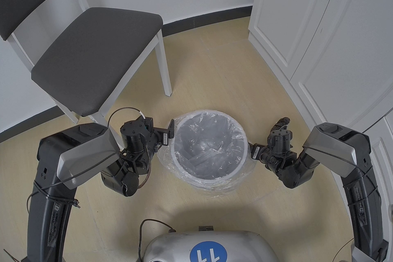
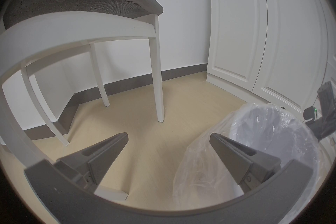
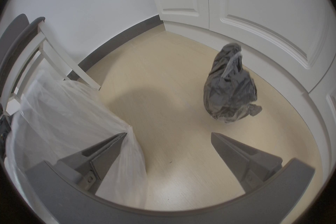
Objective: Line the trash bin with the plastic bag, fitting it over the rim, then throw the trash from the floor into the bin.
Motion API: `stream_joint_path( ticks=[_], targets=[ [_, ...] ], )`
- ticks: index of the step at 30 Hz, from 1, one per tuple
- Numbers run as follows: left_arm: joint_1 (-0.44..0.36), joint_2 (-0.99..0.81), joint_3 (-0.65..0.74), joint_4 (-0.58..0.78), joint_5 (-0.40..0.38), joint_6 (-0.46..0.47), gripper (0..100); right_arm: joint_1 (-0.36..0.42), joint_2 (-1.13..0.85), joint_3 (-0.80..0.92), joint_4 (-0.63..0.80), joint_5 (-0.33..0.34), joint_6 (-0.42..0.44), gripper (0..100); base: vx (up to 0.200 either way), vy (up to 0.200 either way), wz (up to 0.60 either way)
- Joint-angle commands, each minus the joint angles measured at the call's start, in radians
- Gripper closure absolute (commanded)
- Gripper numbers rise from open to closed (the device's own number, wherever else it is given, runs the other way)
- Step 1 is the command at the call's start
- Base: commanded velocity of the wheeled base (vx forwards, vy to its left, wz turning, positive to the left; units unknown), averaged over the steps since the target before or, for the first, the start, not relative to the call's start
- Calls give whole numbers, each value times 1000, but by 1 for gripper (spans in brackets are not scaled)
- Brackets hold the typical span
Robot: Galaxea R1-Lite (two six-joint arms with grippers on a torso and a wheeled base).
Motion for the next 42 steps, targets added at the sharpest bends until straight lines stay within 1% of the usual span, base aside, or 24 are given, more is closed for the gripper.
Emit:
stream_joint_path(
  ticks=[1,7,9,13,14,17,20,22,23,24,25,26,28,30,35,42],
  targets=[
    [1,1,0,0,0,0,0,1,45,-11,-1,0,0,0,0,0,0],
    [1,-6,6,0,0,0,0,-1,30,-8,-5,0,2,0,0,0,0],
    [4,-14,15,-6,-1,1,0,-1,-10,9,-23,-5,-1,0,0,0,0],
    [12,-58,49,-9,-12,4,0,-1,-162,125,-24,0,-23,0,0,0,0],
    [12,-68,60,-11,-14,4,0,1,-188,150,-23,1,-35,0,0,0,0],
    [13,-106,100,-16,-15,8,0,-1,-278,255,-24,26,-135,0,0,0,0],
    [13,-141,150,-23,-20,29,0,-10,-331,337,-31,60,-205,0,0,0,0],
    [15,-170,201,-34,-38,58,0,-15,-360,390,-31,84,-245,0,0,0,0],
    [23,-192,245,-40,-64,78,0,-16,-375,420,-31,99,-271,0,0,0,0],
    [23,-192,245,-40,-64,78,0,-16,-375,420,-31,99,-271,0,0,0,0],
    [38,-226,320,-40,-119,113,0,-21,-390,452,-32,116,-304,0,0,0,0],
    [49,-236,354,-37,-153,130,0,-21,-395,463,-32,121,-317,0,0,0,0],
    [69,-239,386,-39,-218,155,0,-24,-400,473,-34,121,-334,0,0,0,0],
    [82,-233,400,-35,-265,170,0,-33,-409,484,-34,121,-348,0,0,0,0],
    [92,-219,425,-22,-314,179,0,-44,-427,512,-34,136,-376,0,0,0,0],
    [89,-147,417,-19,-323,208,0,-44,-420,502,-34,138,-380,0,0,0,0]
  ],
)
